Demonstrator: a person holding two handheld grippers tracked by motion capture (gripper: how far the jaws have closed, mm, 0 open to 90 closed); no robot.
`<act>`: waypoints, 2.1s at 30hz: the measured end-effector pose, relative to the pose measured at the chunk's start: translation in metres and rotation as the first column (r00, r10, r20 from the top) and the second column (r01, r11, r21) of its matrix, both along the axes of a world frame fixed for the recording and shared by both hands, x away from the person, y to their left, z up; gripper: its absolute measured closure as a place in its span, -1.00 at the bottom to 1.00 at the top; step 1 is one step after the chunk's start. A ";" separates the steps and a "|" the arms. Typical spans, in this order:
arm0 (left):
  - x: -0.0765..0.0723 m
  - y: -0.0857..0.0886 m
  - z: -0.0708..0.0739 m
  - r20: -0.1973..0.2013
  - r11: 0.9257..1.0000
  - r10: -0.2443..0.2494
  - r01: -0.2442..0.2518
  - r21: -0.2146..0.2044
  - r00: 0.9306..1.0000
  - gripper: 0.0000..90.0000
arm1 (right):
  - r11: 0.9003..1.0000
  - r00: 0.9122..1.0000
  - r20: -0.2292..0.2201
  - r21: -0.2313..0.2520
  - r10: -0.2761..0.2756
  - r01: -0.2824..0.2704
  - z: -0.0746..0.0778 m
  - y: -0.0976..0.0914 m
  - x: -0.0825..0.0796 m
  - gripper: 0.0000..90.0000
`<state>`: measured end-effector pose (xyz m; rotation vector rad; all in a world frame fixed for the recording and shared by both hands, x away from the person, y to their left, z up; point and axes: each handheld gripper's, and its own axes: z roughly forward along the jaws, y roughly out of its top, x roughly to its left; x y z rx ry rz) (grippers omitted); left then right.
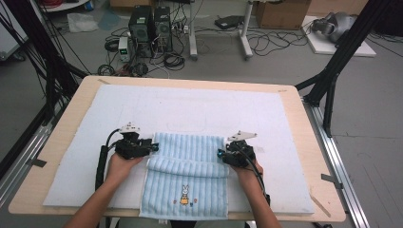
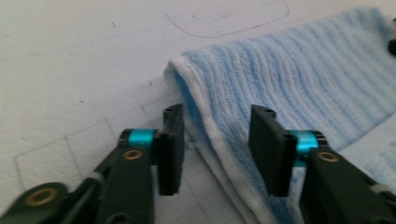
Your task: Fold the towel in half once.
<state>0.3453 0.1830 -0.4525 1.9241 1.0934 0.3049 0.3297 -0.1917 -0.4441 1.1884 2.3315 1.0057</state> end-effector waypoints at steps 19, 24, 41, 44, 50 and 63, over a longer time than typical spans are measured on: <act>0.044 0.006 0.003 -0.080 0.992 0.066 -0.074 -0.097 0.995 0.93 | 0.995 0.999 -0.008 0.082 -0.053 0.054 -0.002 0.001 0.038 0.91; 0.072 0.004 0.012 -0.085 0.992 0.069 -0.077 -0.096 0.994 0.92 | 0.993 0.996 0.013 0.077 -0.091 0.090 0.001 0.002 0.061 0.90; 0.096 0.009 0.009 -0.035 0.990 0.095 -0.098 -0.102 0.995 0.41 | 0.983 0.985 0.028 0.071 -0.173 0.171 0.002 0.006 0.093 0.51; 0.092 0.013 0.016 -0.020 0.989 0.084 -0.086 -0.121 0.996 0.29 | 0.974 0.982 0.013 0.130 -0.191 0.188 0.005 -0.002 0.092 0.29; 0.076 0.019 0.025 0.030 0.988 0.024 -0.019 -0.152 0.999 0.27 | 0.973 0.989 0.021 0.180 -0.150 0.144 0.016 -0.008 0.082 0.21; 0.054 0.001 0.007 -0.043 0.991 -0.111 0.108 -0.075 0.993 0.43 | 0.976 0.998 -0.069 0.217 0.008 0.008 0.017 -0.012 0.061 0.30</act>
